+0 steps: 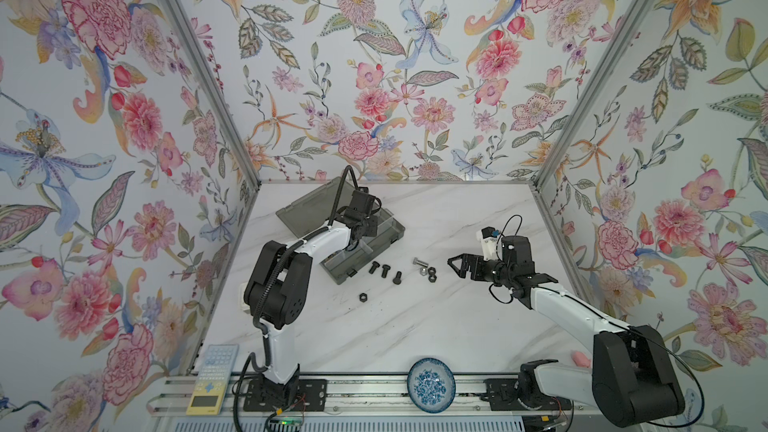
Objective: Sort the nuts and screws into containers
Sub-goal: 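Lift the silver hex nut and carry it over the same compartment, then lower the left gripper into the compartment and release the nut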
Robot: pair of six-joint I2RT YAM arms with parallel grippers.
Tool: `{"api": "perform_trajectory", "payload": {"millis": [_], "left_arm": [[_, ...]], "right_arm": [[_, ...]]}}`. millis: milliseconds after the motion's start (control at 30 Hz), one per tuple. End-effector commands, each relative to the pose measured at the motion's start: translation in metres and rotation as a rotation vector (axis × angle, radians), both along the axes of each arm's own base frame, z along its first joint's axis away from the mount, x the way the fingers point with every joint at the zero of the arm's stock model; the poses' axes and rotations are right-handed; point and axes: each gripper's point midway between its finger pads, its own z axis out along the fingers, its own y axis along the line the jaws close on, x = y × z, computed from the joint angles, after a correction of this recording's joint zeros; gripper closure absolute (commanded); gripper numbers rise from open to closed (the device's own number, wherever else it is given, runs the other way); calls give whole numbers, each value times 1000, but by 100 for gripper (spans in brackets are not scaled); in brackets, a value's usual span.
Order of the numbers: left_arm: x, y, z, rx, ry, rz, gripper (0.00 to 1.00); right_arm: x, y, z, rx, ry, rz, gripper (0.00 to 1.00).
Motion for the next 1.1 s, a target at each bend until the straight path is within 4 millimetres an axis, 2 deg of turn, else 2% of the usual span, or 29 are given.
{"api": "perform_trajectory", "payload": {"millis": [0,467,567,767,933,1067], "left_arm": [[7,4,-1,8,8,-7,100],[10,7,-7,15,17,2,100],[11,8,-7,16,17,5,95],[11,9,-7,18,17,7,94],[11,11,-6,23,15,13,82],[11,17,-2,24,-8,42,67]], "right_arm": [[-1,3,-3,11,8,10,1],[-2,2,-4,8,9,10,1],[-2,2,-4,8,10,9,1],[-2,2,-5,8,12,10,1],[-2,2,-5,7,12,10,1],[-3,2,-4,6,10,10,1]]}}
